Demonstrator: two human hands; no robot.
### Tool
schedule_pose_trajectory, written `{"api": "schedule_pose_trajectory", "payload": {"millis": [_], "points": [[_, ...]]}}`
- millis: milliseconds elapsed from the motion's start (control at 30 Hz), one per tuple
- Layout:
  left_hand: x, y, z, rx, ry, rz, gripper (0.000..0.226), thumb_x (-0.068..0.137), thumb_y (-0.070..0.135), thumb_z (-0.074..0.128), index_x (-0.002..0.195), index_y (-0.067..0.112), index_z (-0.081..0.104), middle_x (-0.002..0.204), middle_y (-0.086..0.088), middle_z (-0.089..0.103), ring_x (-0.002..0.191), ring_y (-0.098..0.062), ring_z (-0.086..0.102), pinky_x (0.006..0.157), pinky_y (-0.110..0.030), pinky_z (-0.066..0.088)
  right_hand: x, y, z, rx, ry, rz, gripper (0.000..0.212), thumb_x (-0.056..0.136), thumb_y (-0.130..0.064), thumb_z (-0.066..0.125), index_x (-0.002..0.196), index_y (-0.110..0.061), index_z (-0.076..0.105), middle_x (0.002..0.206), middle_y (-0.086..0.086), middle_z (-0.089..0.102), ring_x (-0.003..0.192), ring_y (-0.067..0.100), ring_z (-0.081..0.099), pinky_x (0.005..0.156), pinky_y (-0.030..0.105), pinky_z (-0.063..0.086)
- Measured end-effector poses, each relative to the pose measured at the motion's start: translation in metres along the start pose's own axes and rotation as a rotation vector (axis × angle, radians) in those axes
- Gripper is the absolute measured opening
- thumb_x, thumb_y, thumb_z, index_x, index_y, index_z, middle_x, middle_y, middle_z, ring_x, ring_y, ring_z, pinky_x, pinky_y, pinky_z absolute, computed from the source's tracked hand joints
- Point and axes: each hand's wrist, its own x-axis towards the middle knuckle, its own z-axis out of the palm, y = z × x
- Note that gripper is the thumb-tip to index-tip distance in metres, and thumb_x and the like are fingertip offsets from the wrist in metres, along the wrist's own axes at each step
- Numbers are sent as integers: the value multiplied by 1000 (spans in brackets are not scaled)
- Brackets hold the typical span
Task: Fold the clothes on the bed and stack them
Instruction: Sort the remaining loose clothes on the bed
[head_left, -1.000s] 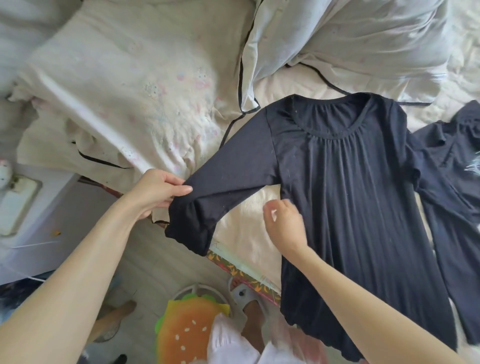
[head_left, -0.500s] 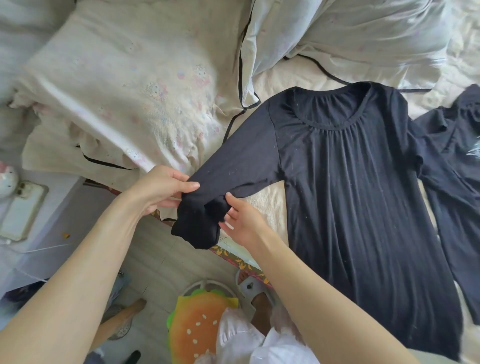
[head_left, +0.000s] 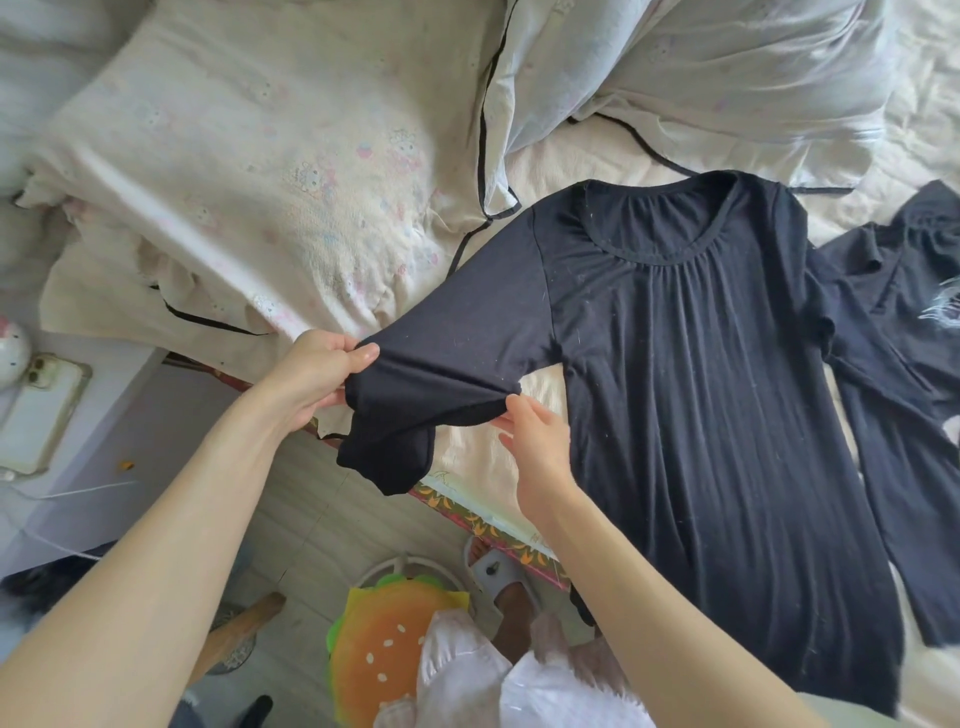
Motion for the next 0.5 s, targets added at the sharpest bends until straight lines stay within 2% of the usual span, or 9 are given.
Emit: {"api": "schedule_pose_trajectory", "payload": {"millis": [67, 133, 233, 333, 400, 433, 500], "points": [[0, 2, 0, 51, 3, 29, 8, 96, 14, 55, 92, 8, 58, 92, -8, 65, 81, -17, 61, 77, -33, 52, 1, 1, -3, 43, 24, -34, 24, 94, -11, 40, 78, -8, 59, 87, 10, 61, 92, 23, 58, 82, 26, 46], [-2, 5, 1, 103, -16, 58, 6, 93, 13, 58, 89, 10, 56, 91, -8, 65, 83, -19, 62, 83, -37, 50, 3, 2, -3, 140, 1, 8, 26, 96, -9, 37, 86, -3, 61, 87, 2, 61, 89, 16, 57, 84, 25, 48], [-6, 9, 5, 92, -90, 81, 8, 88, 8, 64, 88, 9, 56, 85, -9, 67, 76, -19, 62, 76, -32, 50, 0, 0, 0, 283, -154, 46, 24, 101, -17, 38, 94, -14, 62, 100, 0, 68, 98, 15, 64, 89, 27, 51], [-11, 11, 3, 56, -151, 85, 13, 84, 6, 68, 93, 10, 61, 85, -5, 70, 76, -16, 64, 73, -28, 48, -4, 2, 2, 153, -208, -43, 20, 95, -24, 56, 104, -8, 61, 109, 8, 69, 103, 19, 64, 96, 36, 50], [-11, 12, -4, 54, -219, 70, 21, 82, 5, 68, 102, 13, 65, 94, -3, 73, 88, -17, 66, 83, -30, 47, -7, 3, 1, 69, -197, -97, 24, 91, -18, 60, 101, 4, 59, 105, 18, 67, 99, 24, 65, 96, 41, 50], [-12, 11, -8, 83, -271, 47, 26, 82, 6, 68, 107, 14, 66, 101, -2, 73, 96, -17, 65, 91, -32, 44, -8, 4, 0, 64, -214, -118, 23, 91, -16, 60, 95, 6, 59, 98, 19, 68, 94, 23, 65, 93, 39, 52], [-12, 1, -11, 210, -344, -32, 28, 83, 11, 68, 111, 13, 68, 107, -1, 72, 104, -17, 62, 101, -36, 36, -11, 3, -2, 103, -253, -124, 21, 93, -15, 57, 81, 1, 60, 83, 10, 65, 84, 18, 63, 85, 33, 53]]}}
